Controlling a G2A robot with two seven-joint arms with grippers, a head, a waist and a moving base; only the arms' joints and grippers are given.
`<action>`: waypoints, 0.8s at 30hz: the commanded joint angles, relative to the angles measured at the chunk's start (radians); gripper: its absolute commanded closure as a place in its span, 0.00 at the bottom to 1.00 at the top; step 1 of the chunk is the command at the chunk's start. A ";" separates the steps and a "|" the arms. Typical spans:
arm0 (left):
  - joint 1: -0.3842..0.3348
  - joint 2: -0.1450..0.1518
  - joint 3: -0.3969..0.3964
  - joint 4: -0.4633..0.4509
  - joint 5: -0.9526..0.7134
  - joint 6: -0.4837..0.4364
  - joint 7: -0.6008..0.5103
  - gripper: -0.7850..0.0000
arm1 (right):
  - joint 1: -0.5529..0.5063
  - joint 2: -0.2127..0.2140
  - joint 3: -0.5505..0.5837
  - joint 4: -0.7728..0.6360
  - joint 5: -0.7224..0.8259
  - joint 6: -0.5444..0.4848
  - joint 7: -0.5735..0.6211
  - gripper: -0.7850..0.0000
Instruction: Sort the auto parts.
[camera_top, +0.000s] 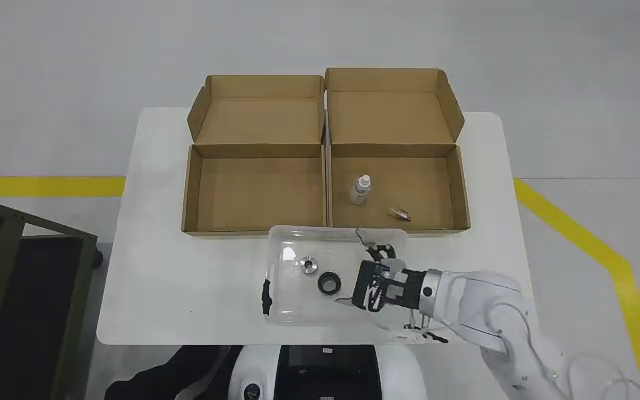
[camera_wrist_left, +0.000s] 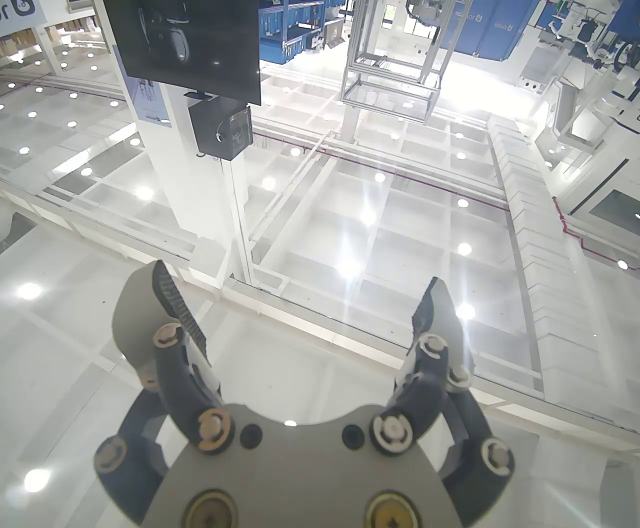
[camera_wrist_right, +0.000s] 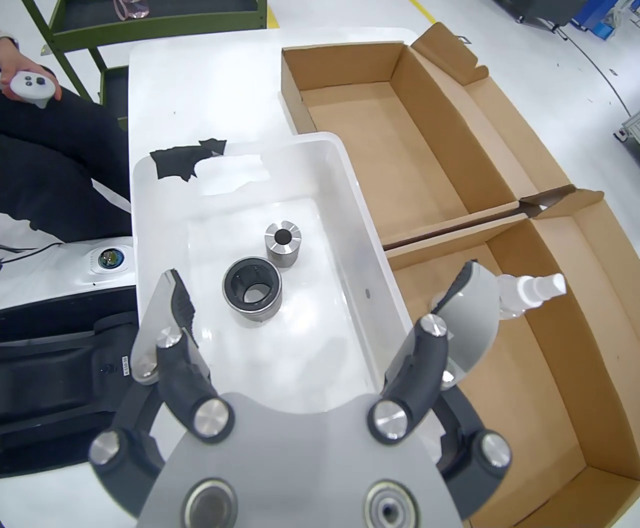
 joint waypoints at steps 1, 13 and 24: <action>0.000 0.000 0.000 0.000 0.000 0.000 0.000 0.00 | 0.000 -0.001 -0.019 0.003 -0.018 0.001 -0.004 0.00; 0.000 0.000 0.000 0.000 0.000 0.000 0.000 0.00 | 0.032 -0.013 -0.114 0.093 -0.078 0.049 -0.018 0.00; 0.000 0.000 0.000 0.000 0.000 0.000 0.000 0.00 | 0.074 -0.021 -0.155 0.153 -0.099 0.057 -0.015 0.06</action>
